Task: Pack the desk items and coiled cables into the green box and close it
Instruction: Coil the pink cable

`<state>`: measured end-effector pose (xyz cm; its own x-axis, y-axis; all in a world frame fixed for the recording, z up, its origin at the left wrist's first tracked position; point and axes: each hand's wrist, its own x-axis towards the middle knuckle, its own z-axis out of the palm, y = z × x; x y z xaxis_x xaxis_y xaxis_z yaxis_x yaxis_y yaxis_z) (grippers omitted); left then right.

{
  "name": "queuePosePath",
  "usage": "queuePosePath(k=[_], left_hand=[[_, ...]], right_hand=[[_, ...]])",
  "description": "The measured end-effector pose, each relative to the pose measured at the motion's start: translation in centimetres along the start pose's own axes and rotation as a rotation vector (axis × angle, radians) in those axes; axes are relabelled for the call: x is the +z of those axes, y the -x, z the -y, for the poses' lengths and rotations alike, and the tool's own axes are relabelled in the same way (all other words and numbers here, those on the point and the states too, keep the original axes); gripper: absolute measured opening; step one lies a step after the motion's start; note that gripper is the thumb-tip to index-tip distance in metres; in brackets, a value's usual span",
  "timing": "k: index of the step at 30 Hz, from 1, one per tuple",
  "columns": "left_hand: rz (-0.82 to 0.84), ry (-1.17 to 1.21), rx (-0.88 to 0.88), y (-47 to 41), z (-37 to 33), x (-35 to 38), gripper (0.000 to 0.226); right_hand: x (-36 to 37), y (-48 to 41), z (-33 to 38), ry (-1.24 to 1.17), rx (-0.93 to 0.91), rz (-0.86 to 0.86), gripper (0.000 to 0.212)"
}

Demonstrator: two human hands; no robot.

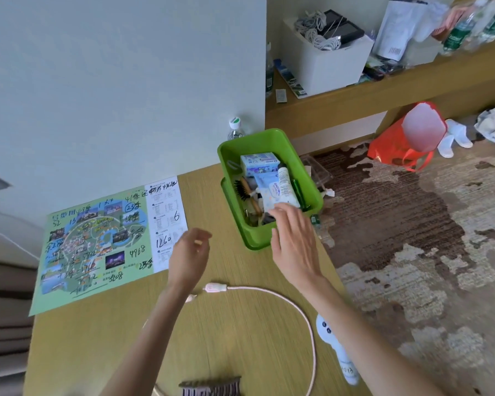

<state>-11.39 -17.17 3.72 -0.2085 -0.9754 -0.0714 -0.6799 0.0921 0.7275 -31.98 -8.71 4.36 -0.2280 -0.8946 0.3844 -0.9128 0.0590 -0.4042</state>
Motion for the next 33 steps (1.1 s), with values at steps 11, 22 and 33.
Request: queuePosePath(k=[11, 22, 33], left_hand=[[0.181, -0.348, -0.045, 8.6, 12.7, -0.5, 0.037], [0.061, -0.367, -0.045, 7.7, 15.0, -2.3, 0.029], [-0.161, -0.488, -0.634, 15.6, 21.5, -11.3, 0.068]], right_hand=[[7.8, 7.7, 5.6, -0.080, -0.134, 0.463, 0.033], [12.7, 6.9, 8.8, -0.030, -0.115, 0.630, 0.014], [12.0, 6.0, 18.8, -0.404, -0.287, 0.520, 0.019]])
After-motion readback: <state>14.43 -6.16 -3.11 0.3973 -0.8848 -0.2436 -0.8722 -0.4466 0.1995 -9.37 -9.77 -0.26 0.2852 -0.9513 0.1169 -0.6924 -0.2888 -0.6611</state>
